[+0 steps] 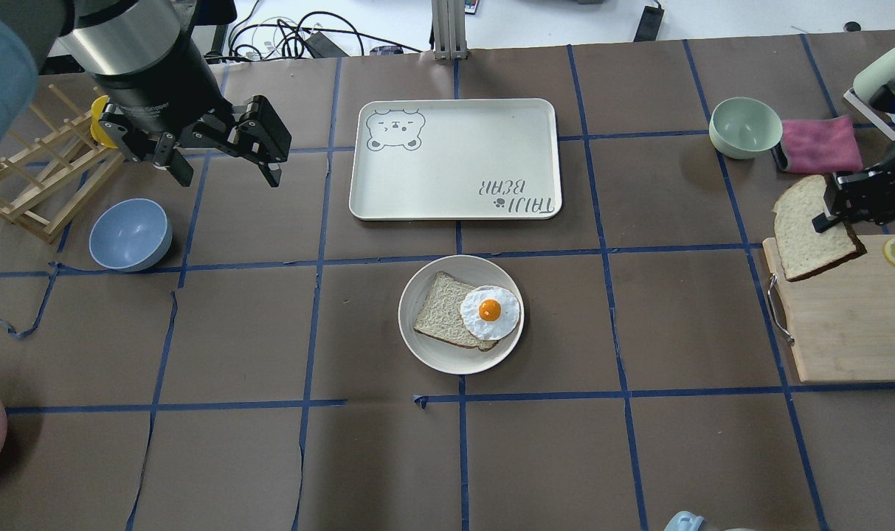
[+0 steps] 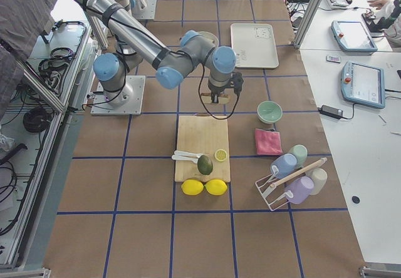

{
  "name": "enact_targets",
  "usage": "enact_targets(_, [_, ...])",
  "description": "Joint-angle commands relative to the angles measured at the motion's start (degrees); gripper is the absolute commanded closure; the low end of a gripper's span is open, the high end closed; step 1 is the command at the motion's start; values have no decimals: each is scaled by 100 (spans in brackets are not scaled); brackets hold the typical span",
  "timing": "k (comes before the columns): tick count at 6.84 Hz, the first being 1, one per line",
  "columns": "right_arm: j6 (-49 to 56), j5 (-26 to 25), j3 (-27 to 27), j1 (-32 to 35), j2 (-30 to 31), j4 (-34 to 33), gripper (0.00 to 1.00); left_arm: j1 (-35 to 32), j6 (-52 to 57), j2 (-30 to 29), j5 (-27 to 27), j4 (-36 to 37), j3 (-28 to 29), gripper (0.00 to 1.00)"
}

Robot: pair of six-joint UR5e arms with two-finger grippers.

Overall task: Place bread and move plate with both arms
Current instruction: 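Carry the bread slice with the right gripper over the egg plate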

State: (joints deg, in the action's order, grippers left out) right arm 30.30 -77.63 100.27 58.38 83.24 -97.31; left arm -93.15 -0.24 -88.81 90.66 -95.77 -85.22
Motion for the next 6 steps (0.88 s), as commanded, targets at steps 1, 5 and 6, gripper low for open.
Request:
enact_targets(1, [-1178, 736, -139, 1310, -18, 81, 100, 8, -20, 21, 22, 156, -13, 0])
enact_targets(5, [-4339, 2030, 1719, 3579, -105, -4424, 100, 25, -11, 39, 257, 164, 14, 0])
enact_targets(6, [-4662, 2067, 2107, 3837, -437, -5473, 100, 25, -29, 39, 276, 164, 14, 0])
